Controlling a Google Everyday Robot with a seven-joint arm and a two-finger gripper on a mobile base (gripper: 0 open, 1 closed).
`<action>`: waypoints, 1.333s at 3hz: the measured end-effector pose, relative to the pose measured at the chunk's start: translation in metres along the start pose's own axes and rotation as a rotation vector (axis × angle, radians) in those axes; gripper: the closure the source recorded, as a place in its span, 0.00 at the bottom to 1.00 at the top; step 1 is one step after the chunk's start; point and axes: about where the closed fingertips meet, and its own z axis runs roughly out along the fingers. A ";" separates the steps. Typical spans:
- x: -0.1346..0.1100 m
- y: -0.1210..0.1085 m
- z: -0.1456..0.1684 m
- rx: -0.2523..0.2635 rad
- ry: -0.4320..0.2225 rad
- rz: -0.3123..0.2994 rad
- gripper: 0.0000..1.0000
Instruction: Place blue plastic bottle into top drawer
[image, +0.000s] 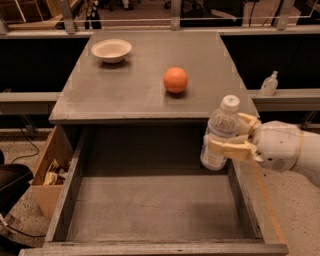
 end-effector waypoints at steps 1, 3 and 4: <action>0.034 0.023 0.032 -0.083 0.011 0.012 1.00; 0.066 0.054 0.076 -0.191 0.017 0.019 1.00; 0.089 0.048 0.096 -0.206 0.023 0.055 1.00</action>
Offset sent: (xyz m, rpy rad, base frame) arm -0.0223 0.1177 -0.1013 -0.0404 0.0417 0.2629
